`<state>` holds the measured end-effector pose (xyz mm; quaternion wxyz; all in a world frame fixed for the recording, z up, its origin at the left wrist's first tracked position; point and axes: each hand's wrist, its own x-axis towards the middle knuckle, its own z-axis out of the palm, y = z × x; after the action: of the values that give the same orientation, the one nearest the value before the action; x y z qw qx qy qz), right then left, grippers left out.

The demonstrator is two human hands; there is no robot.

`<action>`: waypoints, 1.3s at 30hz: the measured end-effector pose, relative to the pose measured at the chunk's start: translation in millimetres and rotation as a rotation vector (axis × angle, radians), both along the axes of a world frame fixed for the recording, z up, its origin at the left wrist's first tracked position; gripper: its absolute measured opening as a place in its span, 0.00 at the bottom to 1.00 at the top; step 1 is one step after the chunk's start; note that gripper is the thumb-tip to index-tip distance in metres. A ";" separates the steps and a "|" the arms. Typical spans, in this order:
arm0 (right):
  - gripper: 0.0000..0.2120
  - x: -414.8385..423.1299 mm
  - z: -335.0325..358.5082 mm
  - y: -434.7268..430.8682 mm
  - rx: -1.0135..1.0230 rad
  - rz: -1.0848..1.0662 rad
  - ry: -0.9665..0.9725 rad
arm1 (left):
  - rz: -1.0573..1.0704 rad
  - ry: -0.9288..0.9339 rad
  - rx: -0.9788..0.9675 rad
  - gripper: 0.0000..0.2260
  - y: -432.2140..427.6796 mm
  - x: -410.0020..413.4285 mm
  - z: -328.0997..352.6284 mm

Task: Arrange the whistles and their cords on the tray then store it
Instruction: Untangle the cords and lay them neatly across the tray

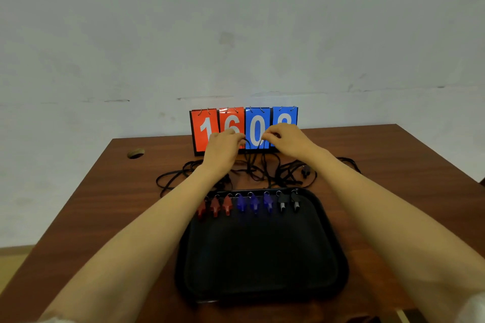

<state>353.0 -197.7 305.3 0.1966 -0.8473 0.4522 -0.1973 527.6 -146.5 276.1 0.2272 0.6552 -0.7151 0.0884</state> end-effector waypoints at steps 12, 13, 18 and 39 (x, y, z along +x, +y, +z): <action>0.03 -34.2 46.3 67.3 0.100 0.078 -0.236 | -0.011 0.483 0.278 0.28 70.1 -10.9 34.6; 0.03 -32.3 53.8 72.5 0.070 0.092 -0.269 | -0.100 0.586 0.232 0.28 75.8 -21.0 46.2; 0.04 -30.7 85.2 88.0 -0.091 0.035 -0.428 | -0.231 0.679 0.068 0.12 93.3 -41.4 85.3; 0.12 -97.5 -9.4 113.4 -0.147 -0.410 0.015 | -0.010 0.380 0.377 0.09 146.4 24.9 15.8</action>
<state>255.5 -84.3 295.9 0.0869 -0.7509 0.6011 -0.2594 552.6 -0.2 291.9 0.2319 0.6871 -0.6667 -0.1721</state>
